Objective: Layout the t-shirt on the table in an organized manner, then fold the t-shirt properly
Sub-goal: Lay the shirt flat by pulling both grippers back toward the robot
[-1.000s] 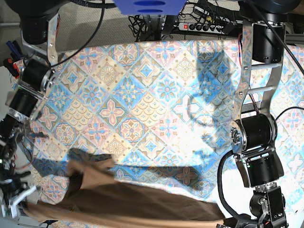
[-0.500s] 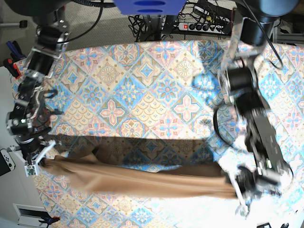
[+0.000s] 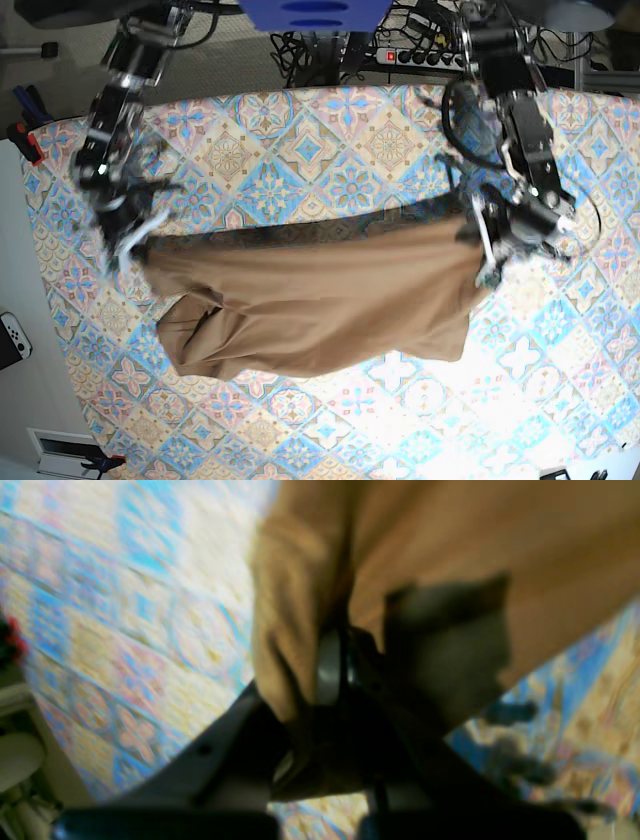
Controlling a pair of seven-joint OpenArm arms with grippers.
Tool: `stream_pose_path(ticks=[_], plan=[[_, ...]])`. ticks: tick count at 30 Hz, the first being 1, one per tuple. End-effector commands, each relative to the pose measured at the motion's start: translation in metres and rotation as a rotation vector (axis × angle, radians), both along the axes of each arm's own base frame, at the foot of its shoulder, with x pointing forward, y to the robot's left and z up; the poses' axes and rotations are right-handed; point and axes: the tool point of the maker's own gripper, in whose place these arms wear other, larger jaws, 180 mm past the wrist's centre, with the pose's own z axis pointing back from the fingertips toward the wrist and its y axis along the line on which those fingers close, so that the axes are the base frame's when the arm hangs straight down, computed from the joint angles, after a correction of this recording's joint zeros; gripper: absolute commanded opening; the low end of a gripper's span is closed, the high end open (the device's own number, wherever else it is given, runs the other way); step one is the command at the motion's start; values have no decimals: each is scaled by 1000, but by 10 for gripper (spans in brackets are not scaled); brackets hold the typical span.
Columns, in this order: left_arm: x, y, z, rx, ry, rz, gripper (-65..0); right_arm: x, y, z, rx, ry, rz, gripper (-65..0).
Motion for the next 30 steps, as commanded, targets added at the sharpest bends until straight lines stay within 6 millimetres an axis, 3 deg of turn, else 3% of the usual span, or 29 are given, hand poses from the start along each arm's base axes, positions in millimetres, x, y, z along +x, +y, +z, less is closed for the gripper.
stream_pose_path(ticks=[1, 9, 13, 18, 26, 30], plan=[[1, 3, 6, 17, -20, -10, -650, 4, -4, 11, -9, -49, -6, -650], [-63, 32, -34, 26, 133, 92, -650, -50, -23, -22, 19, 32, -106, -650], [-93, 32, -52, 32, 216, 93, -650, -69, -32, -26, 16, 23, -136, -650], [-125, 32, -69, 36, 302, 91, -650, -96, -27, -43, 46, 60, -171, -650], [-138, 33, -79, 27, 343, 94, -650, -123, -39, -45, 60, 20, -264, -650], [-138, 33, -82, 16, 341, 94, -650, -126, -44, -44, 57, 23, -278, -650]])
